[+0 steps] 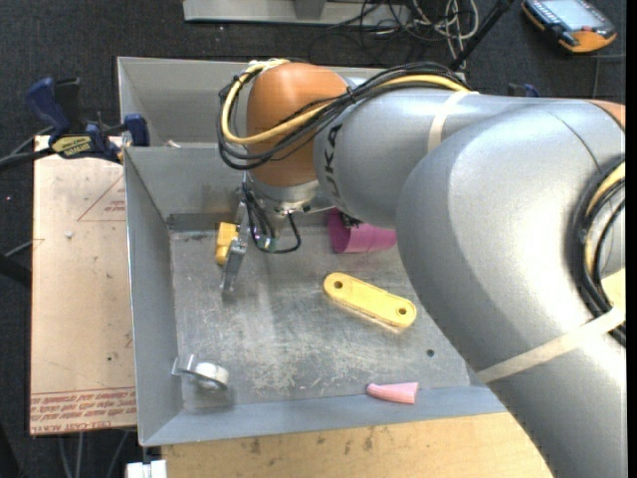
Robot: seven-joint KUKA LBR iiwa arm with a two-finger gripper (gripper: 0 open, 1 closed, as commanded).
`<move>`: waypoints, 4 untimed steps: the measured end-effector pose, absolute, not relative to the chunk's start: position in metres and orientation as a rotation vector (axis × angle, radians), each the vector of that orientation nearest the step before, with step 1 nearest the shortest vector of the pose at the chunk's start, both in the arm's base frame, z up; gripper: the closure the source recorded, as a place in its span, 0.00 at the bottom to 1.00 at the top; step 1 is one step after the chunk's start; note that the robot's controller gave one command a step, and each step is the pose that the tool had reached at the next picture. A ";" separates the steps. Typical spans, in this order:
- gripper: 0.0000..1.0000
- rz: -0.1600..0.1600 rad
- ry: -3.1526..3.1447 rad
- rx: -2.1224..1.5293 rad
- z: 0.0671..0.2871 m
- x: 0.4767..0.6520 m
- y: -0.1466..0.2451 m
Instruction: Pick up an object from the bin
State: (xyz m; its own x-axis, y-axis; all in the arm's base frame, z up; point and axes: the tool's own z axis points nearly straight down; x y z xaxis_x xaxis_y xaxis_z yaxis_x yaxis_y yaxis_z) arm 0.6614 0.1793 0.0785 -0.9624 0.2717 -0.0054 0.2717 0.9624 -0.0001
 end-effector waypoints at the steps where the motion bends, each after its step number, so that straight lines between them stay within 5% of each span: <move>1: 1.00 0.021 3.046 0.699 0.078 0.662 0.172; 3: 1.00 0.004 3.059 0.698 0.089 0.663 0.172; 4: 1.00 0.006 3.057 0.698 0.132 0.664 0.172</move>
Offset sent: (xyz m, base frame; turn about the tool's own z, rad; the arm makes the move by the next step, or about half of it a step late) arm 0.0000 0.0000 0.0000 0.0000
